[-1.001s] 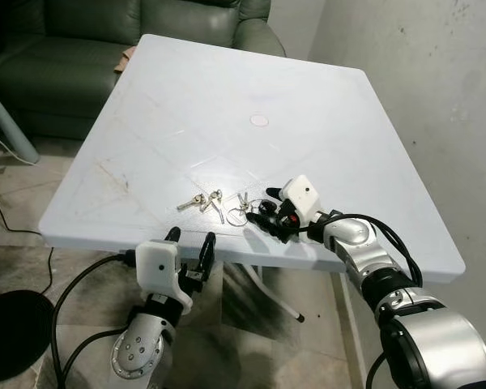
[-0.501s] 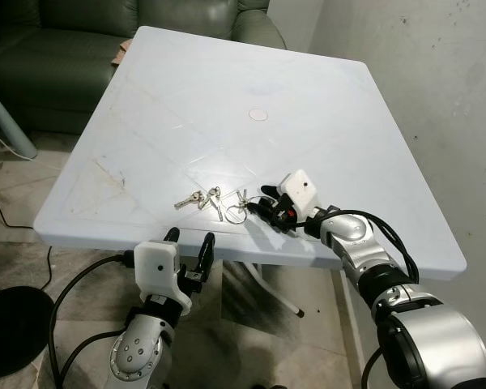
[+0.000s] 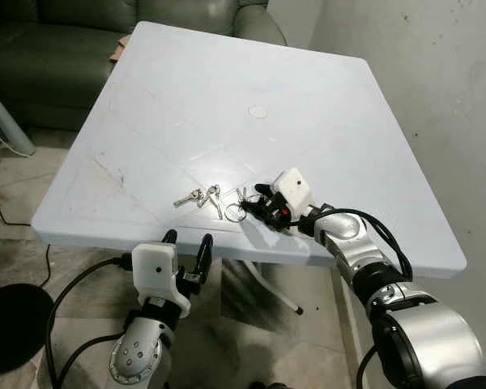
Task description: Hang keys on a hook
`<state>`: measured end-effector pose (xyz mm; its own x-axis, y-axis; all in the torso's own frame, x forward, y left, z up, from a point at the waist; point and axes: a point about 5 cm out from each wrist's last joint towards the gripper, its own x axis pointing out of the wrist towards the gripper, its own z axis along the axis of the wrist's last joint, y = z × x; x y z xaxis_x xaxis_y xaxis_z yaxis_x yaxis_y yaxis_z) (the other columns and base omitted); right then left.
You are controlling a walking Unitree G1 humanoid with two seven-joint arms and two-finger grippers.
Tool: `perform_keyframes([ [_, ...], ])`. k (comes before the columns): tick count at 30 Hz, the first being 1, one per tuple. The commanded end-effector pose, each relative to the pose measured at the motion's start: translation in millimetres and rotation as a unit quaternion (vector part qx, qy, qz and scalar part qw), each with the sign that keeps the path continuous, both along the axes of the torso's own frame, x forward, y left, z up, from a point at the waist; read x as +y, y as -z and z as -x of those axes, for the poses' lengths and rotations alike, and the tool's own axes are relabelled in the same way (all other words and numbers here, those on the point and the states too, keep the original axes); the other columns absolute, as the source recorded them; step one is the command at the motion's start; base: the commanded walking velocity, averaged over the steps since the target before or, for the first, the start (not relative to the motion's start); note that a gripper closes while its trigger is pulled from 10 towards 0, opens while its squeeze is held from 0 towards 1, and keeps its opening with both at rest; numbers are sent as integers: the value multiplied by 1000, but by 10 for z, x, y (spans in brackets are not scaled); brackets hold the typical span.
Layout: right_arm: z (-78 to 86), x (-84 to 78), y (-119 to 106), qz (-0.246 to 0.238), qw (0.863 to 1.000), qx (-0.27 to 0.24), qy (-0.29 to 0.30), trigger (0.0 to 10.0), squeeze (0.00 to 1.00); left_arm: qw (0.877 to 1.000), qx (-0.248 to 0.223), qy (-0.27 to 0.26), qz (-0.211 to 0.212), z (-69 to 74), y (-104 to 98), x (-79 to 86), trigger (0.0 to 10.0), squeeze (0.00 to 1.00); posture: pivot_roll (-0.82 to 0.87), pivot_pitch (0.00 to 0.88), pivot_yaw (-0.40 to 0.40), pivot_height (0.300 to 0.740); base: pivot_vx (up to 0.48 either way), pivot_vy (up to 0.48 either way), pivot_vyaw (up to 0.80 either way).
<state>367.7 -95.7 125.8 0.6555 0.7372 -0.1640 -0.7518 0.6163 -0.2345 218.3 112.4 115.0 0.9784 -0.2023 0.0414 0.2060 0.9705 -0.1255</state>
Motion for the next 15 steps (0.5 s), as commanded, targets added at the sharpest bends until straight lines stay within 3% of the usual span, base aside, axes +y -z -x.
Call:
perform_keyframes([
  [1, -23, -10, -24, 2, 1000, 2, 5, 0, 0, 1000, -1, -2, -2, 23, -25, -16, 10000, 0, 105, 173, -151, 740, 0, 0, 0],
  [15, -44, -40, -47, 4, 1000, -5, 17, 0, 0, 1000, -1, -1, -2, 21, -29, -27, 10000, 0, 104, 175, -151, 740, 0, 0, 0],
])
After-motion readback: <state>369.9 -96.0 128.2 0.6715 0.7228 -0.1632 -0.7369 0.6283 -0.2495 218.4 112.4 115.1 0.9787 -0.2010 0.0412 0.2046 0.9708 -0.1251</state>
